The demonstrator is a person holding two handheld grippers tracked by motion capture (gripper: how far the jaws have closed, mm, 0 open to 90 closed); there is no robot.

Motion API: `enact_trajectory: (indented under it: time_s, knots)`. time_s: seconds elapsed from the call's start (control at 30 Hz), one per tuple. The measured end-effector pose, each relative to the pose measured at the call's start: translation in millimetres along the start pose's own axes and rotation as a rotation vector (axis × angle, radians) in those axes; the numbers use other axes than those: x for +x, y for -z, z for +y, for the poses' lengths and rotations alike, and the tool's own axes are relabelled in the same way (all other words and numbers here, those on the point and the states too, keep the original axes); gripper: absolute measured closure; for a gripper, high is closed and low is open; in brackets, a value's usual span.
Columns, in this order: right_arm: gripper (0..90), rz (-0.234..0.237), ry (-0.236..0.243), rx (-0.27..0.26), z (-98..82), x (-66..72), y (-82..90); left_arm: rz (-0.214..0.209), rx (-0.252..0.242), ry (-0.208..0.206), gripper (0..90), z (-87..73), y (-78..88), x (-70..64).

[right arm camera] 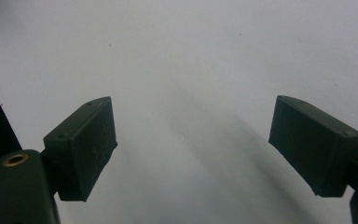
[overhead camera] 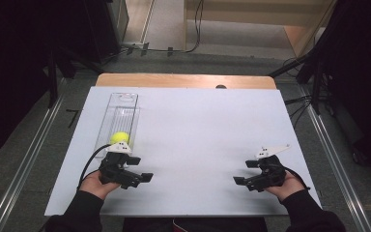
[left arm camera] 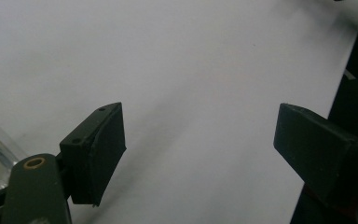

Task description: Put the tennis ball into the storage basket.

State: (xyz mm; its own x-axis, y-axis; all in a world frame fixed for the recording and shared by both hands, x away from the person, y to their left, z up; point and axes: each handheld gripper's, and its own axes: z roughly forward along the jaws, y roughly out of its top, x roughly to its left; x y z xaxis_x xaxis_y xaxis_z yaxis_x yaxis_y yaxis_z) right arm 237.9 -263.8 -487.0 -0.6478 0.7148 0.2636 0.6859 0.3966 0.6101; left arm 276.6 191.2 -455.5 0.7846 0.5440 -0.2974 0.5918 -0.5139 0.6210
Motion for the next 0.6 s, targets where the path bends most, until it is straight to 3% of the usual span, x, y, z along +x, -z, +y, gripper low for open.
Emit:
enact_trajectory:
  time_s: [0.2,0.3,0.37,0.6]
  knots:
    - [12.9,-0.001,-0.004,-0.003,-0.1,-0.1,0.3,0.001,0.016,-0.006,17.3,-6.1,1.3,1.6]
    - [12.9,-0.001,-0.002,-0.004,-0.2,-0.2,0.4,-0.027,0.028,-0.005,17.3,-10.1,1.2,3.3]
    - [12.9,-0.002,-0.002,-0.002,-0.2,-0.1,0.5,-0.016,0.052,-0.027,17.1,-12.7,0.8,2.7]
    - [12.9,-0.003,0.000,-0.001,-0.1,-0.1,0.4,-0.004,0.055,-0.021,17.1,-14.6,1.4,2.8]
